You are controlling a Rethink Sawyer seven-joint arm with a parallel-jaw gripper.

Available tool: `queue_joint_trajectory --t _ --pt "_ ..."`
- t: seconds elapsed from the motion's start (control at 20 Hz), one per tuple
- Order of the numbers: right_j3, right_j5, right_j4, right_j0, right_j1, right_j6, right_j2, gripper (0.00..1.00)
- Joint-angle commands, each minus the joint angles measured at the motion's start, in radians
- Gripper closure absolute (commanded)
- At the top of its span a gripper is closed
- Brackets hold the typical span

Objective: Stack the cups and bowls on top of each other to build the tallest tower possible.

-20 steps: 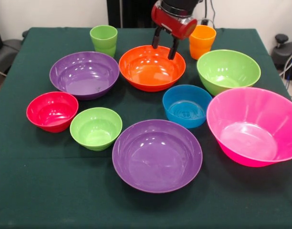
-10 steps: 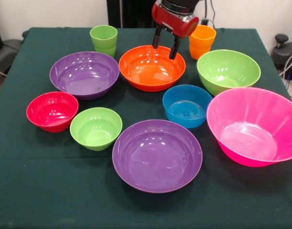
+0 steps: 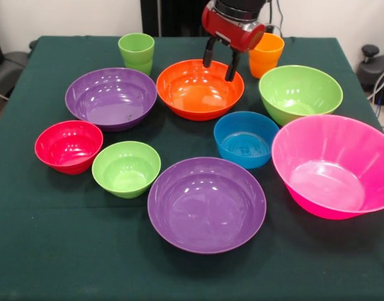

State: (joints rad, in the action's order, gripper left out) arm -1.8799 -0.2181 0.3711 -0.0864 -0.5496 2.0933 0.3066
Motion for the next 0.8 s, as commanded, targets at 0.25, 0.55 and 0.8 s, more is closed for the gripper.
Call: queue_joint_trajectory --t 0.25,0.55,0.8 --pt "0.113 -0.115 -0.145 0.054 0.003 -0.075 -0.150 0.00" --pt "0.157 -0.146 -0.243 0.133 0.012 -0.146 -0.239 0.00" --pt "0.187 -0.185 -0.291 0.147 0.010 -0.118 -0.263 0.00"
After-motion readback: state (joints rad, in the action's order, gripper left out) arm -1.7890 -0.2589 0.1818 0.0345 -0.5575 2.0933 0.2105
